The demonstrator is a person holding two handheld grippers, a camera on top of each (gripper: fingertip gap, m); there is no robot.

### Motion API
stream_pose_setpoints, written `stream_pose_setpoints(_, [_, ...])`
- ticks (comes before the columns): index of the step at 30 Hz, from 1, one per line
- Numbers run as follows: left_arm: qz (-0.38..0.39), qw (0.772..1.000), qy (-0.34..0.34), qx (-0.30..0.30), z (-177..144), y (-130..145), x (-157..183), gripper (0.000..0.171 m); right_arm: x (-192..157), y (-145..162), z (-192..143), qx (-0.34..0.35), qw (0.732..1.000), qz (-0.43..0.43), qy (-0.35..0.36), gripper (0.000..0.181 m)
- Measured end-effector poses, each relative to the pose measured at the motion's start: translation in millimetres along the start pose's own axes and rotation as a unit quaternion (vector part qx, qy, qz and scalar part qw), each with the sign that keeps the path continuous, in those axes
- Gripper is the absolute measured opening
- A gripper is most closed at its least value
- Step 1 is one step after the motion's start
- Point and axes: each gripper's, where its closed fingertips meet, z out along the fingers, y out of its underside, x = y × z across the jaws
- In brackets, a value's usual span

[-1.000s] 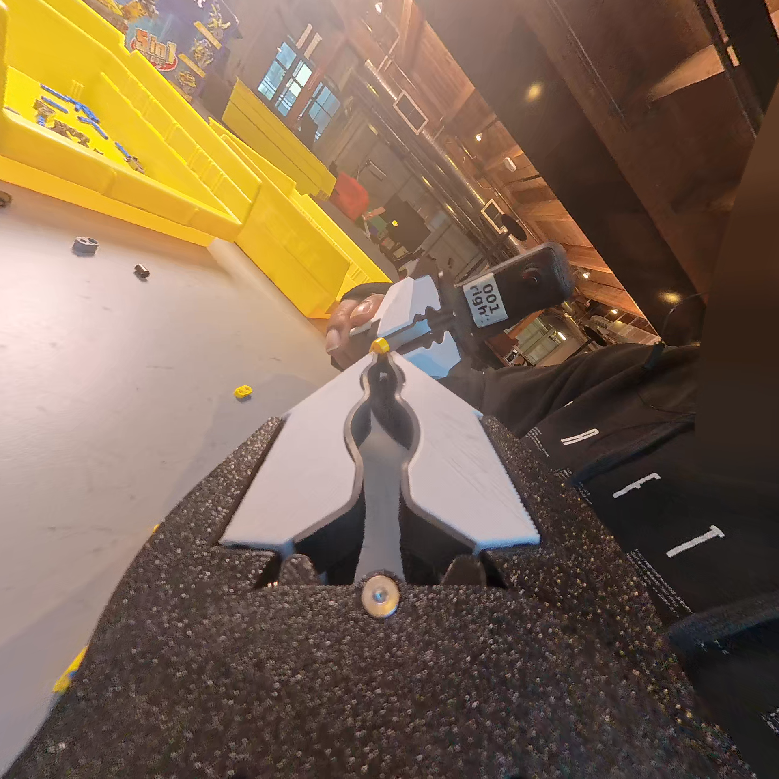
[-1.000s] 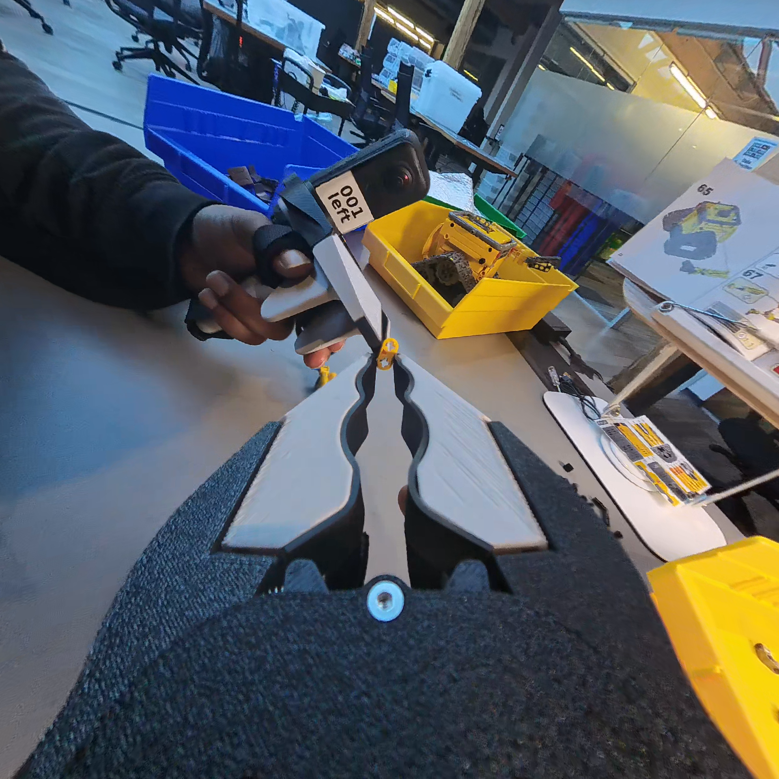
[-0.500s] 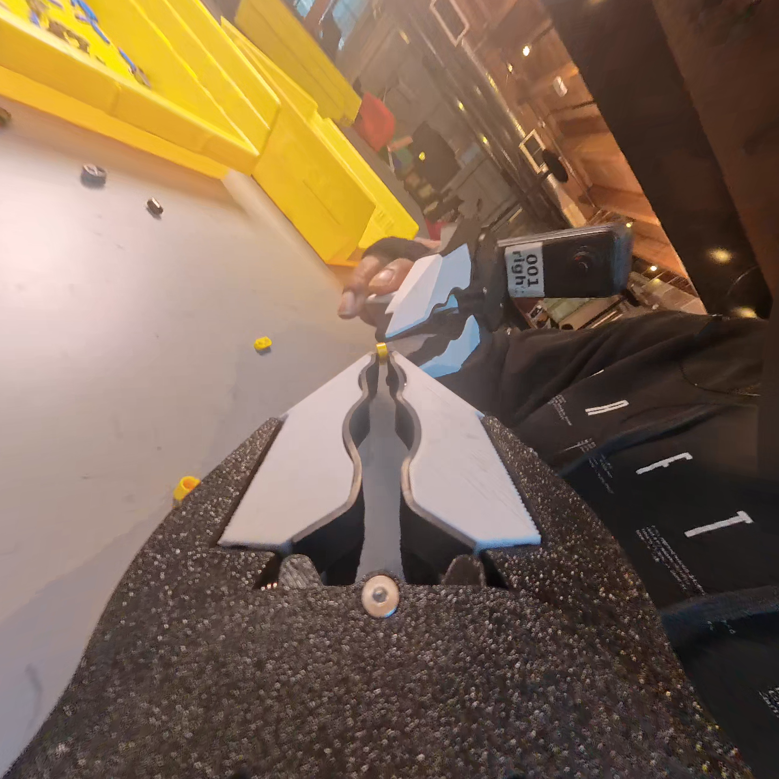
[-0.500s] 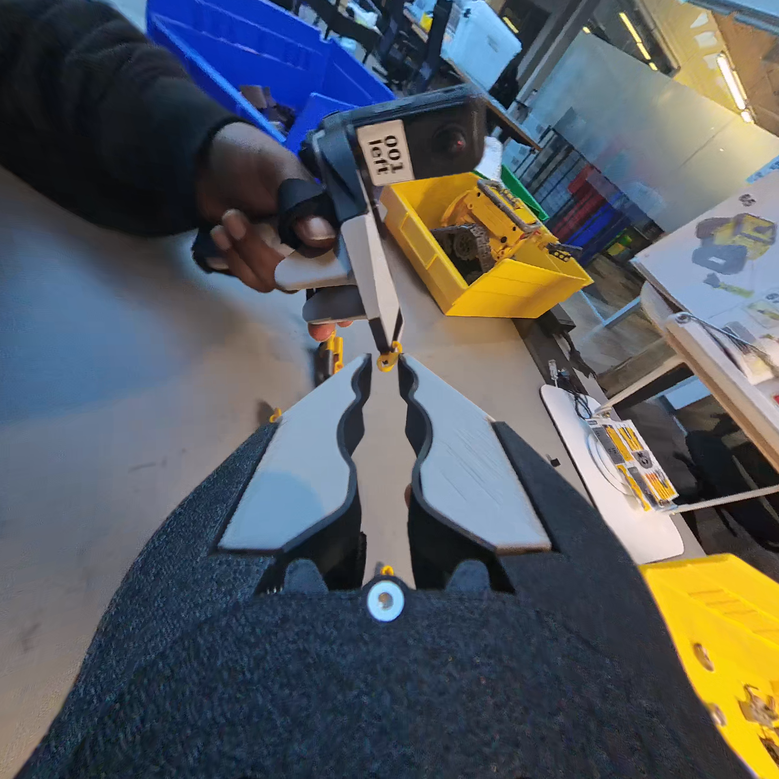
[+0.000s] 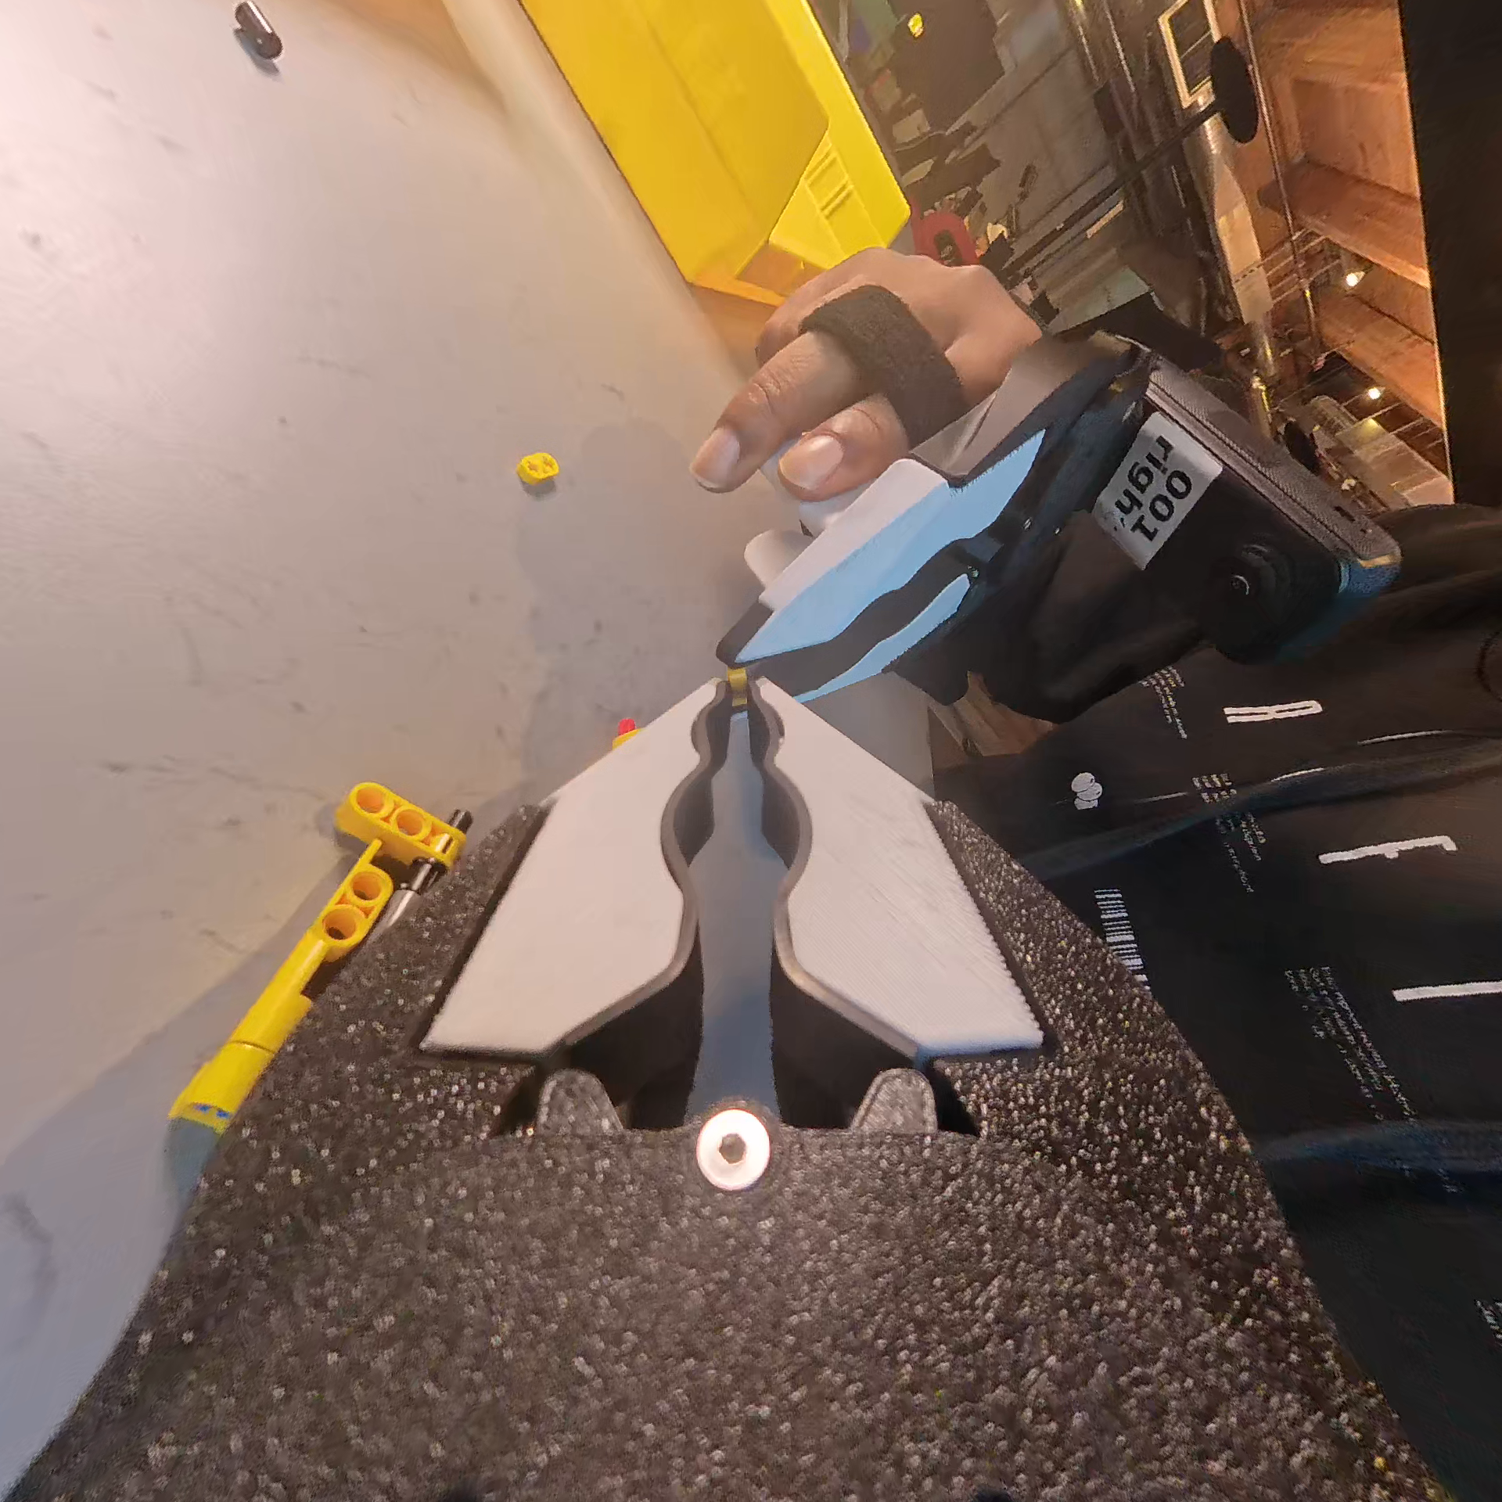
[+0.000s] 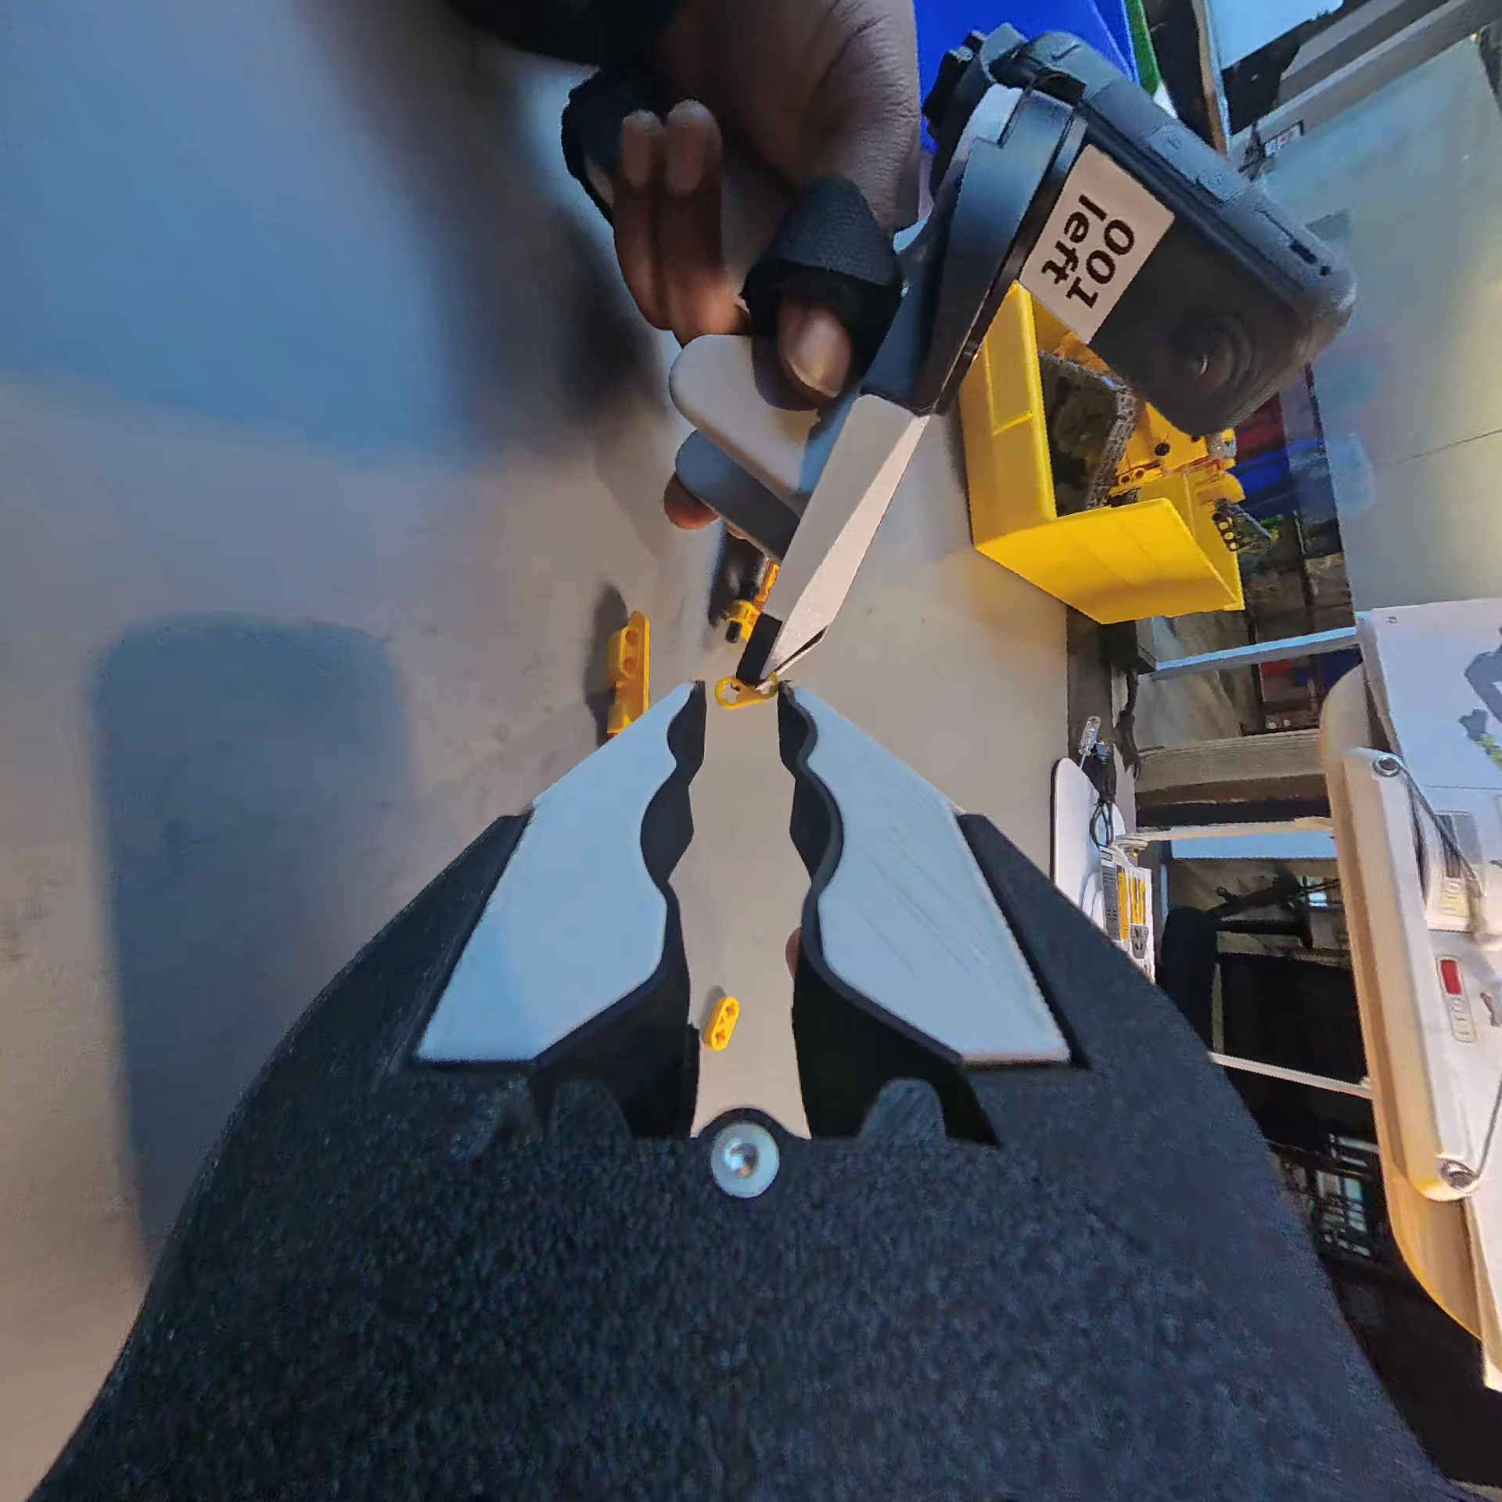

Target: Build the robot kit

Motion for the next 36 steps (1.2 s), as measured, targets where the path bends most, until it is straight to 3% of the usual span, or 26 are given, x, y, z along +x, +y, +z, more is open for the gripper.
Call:
stream_pose_setpoints(21, [-0.008, 0.999, -0.038, -0.029, 3, 11, -14, 0.003, -11, 7, 12, -0.045, 0.998, -0.053, -0.002, 0.015])
stream_pose_setpoints(24, [0.037, 0.998, -0.049, -0.015, -1, 4, -10, 0.004, -4, 6, 10, -0.029, 1.000, 0.008, -0.001, 0.015])
stream_pose_setpoints(27, [0.124, 0.988, -0.086, -0.023, -9, 0, -8, 0.013, 6, 10, 0, 0.020, 0.989, 0.141, -0.025, 0.015])
stream_pose_setpoints(32, [0.243, 0.950, -0.165, -0.103, 1, 21, -18, 0.016, 17, 18, -18, 0.110, 0.935, 0.326, -0.088, 0.015])
stream_pose_setpoints(36, [0.289, 0.921, -0.209, -0.152, 7, 32, -32, 0.014, 17, 13, -25, 0.160, 0.903, 0.379, -0.124, 0.015])
